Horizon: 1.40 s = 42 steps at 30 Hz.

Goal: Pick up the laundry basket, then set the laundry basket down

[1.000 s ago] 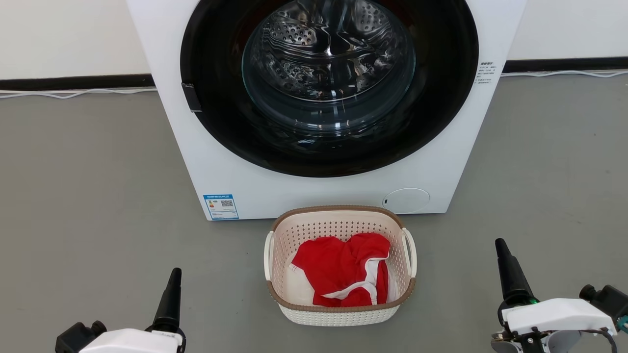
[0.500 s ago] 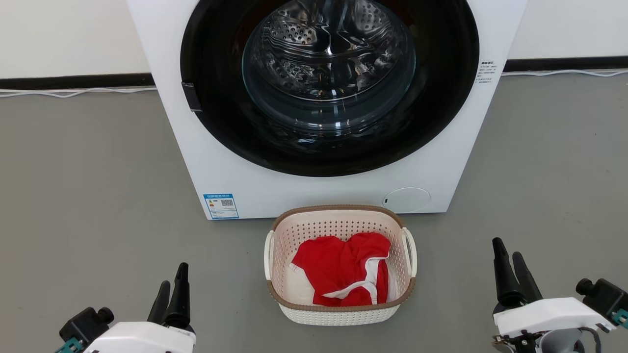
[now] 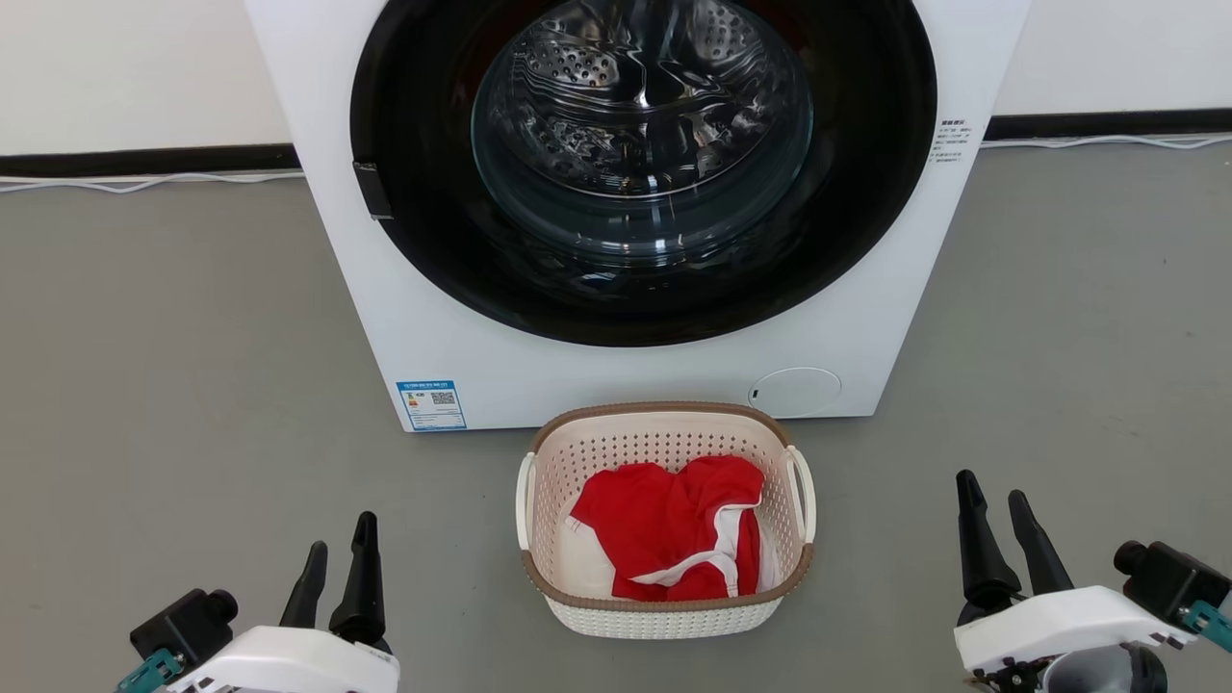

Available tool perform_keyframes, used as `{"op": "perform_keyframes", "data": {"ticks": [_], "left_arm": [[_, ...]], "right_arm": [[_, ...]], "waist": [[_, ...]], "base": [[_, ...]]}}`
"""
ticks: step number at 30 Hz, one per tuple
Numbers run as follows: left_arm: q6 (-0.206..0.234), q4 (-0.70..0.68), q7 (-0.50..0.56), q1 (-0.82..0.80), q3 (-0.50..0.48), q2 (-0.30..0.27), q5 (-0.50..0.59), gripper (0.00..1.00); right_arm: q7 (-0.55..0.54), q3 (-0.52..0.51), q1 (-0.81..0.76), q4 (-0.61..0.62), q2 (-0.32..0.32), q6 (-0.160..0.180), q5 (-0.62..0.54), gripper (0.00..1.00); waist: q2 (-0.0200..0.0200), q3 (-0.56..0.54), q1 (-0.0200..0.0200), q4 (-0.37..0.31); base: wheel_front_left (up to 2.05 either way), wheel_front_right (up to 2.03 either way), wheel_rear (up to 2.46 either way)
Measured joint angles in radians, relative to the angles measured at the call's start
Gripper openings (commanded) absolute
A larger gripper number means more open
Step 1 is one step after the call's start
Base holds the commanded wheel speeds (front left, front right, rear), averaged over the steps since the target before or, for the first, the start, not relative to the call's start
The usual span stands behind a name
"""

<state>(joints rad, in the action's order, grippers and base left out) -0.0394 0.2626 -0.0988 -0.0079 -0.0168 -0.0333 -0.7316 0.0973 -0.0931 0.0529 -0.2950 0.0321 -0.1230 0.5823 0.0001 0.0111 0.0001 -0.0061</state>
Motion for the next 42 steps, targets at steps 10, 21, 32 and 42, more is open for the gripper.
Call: {"op": "perform_keyframes", "data": {"ticks": [10, 21, 32, 42], "left_arm": [[0.002, -0.005, -0.032, 0.000, 0.005, -0.001, 0.127, 1.00], [0.013, -0.011, -0.061, 0.000, 0.015, -0.002, 0.264, 1.00], [0.023, -0.018, -0.093, 0.001, 0.021, -0.003, 0.391, 1.00], [0.031, -0.022, -0.119, 0.007, 0.022, -0.005, 0.502, 1.00]], "right_arm": [[0.028, -0.002, 0.001, -0.013, 0.002, 0.000, -0.120, 1.00], [0.058, -0.001, 0.009, -0.020, 0.003, 0.000, -0.268, 1.00], [0.089, -0.005, 0.009, -0.034, 0.004, 0.000, -0.400, 1.00], [0.115, -0.010, 0.009, -0.057, 0.005, 0.000, -0.479, 1.00]], "waist": [[0.0000, 0.000, 0.0000, -0.003], [0.0000, -0.004, -0.0001, -0.007], [0.0000, -0.008, 0.0000, -0.004], [0.0000, -0.011, 0.0000, 0.001]], "base": [[0.00, 0.00, 0.00], [0.00, 0.00, 0.00], [0.00, 0.00, 0.00], [0.00, 0.00, 0.00]]}}
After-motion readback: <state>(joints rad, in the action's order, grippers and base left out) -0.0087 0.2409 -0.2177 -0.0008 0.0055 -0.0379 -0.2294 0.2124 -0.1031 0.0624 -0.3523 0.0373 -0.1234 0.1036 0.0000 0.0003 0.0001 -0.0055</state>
